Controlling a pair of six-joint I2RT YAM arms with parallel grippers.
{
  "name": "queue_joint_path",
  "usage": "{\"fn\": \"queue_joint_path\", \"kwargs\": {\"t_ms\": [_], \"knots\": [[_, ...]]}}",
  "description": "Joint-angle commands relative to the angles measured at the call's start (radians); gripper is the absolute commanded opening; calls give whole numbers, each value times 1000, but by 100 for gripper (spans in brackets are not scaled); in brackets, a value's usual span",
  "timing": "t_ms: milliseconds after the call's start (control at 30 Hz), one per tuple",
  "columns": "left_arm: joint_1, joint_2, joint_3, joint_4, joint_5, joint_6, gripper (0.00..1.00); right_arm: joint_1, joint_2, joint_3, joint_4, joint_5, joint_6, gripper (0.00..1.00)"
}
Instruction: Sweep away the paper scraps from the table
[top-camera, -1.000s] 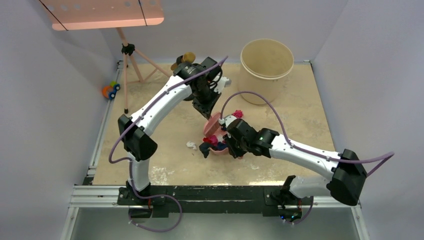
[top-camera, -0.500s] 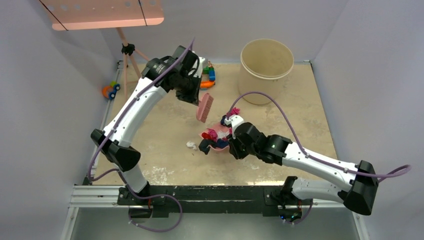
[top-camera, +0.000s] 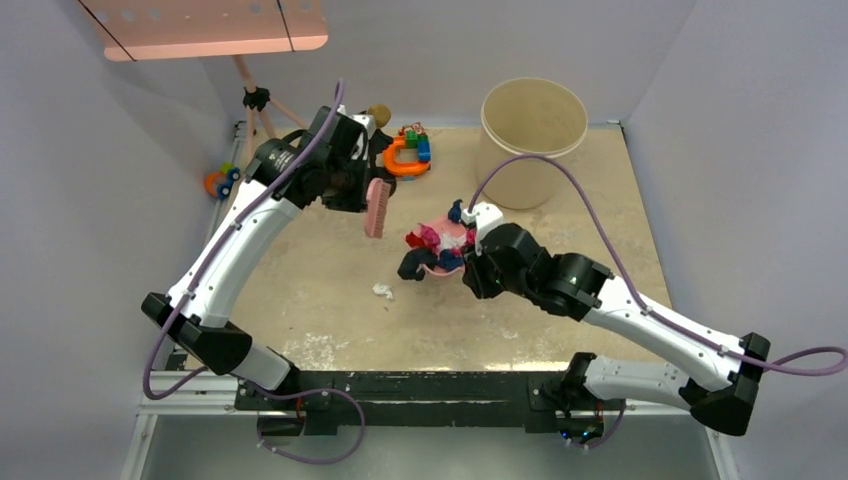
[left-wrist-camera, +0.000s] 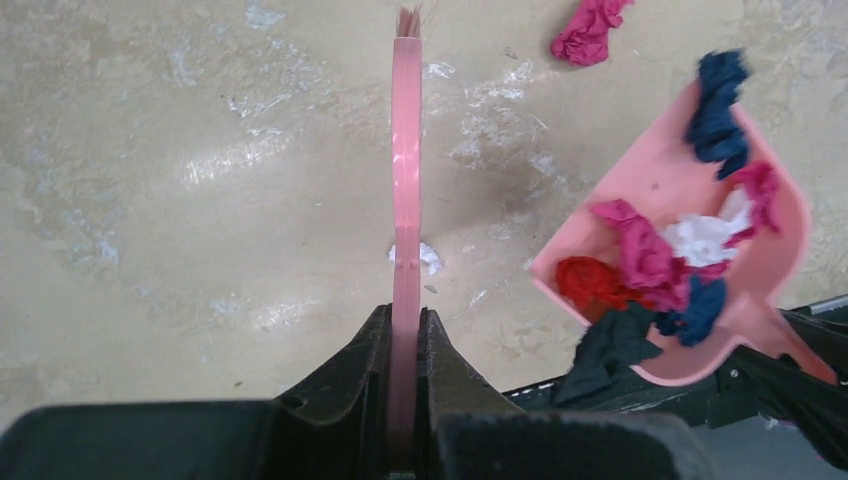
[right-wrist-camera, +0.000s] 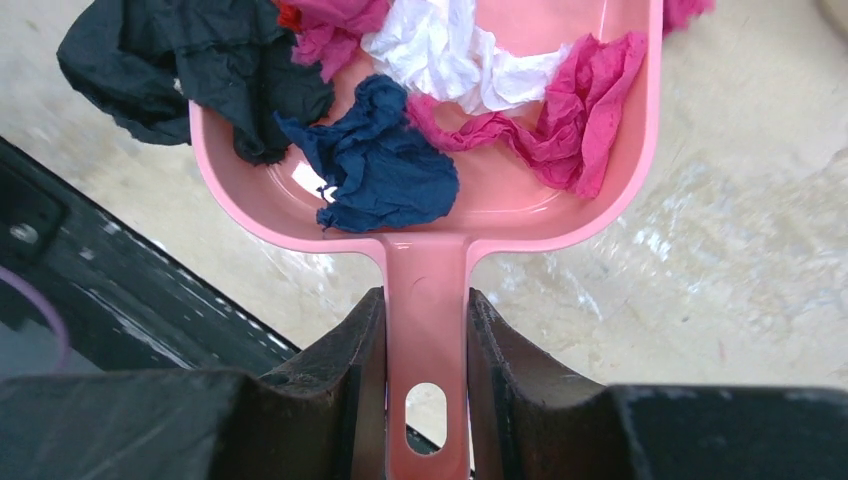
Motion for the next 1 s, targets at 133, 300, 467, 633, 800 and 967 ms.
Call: {"fn": "queue_joint_path", "kwargs": {"t_ms": [133,300,467,633,800,967], "knots": [[9,-87,-87,44,-121,-37,0,-117,110,373,-161,5,-25,0],[14,-111,-119,30,-164,-40,0,-219,205,558,-202,-49,-68,0],[13,-155,-193,34,-167,-40,0,-344,297,718,-232,-101,-115,0],[13,-180,-238,49,-147,-36,0,-491,392,856,-252,-199,-140,0],[13,-188,-255,48,-130,-35,0,-663,476,935,-234,-345,-119,0],[13,-196,-285,60,-105,-38,0,-817,555,961,-181,-562,-34,0]]}}
